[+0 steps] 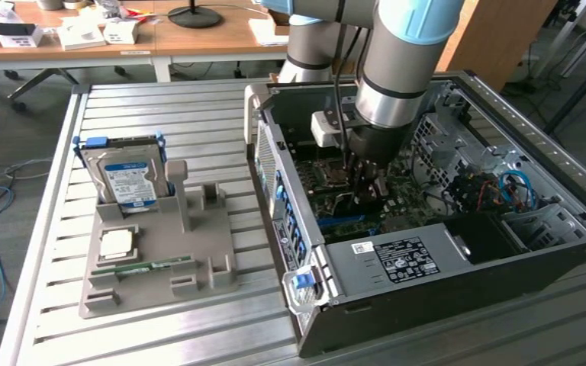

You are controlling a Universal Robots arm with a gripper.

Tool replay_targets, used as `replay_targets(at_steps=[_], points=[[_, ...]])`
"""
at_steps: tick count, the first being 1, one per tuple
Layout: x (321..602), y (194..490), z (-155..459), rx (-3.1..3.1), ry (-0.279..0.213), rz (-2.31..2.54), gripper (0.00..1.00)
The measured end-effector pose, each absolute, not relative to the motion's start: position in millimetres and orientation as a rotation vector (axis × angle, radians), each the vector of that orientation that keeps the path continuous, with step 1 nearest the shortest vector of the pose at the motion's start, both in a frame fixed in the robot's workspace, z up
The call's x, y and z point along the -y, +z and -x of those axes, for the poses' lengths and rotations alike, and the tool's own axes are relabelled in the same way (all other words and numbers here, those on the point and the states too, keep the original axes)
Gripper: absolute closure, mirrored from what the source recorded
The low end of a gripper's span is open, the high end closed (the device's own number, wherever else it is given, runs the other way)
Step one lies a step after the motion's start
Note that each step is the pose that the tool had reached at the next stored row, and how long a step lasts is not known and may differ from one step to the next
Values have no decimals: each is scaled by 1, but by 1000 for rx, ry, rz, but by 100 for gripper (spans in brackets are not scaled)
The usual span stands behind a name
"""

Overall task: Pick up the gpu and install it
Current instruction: 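Insert the gpu into the slot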

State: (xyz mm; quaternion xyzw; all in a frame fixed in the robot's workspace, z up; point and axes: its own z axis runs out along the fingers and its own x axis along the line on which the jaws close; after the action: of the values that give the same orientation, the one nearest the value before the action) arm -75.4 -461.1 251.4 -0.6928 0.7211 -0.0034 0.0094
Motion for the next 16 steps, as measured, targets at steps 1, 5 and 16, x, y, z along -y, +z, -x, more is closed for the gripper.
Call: replay_targets(at_steps=[1,5,16], points=[[461,251,75,-2252,-11,2164,74],[461,251,75,-2252,-11,2163,74],[461,250,75,-2252,-11,2163,74]])
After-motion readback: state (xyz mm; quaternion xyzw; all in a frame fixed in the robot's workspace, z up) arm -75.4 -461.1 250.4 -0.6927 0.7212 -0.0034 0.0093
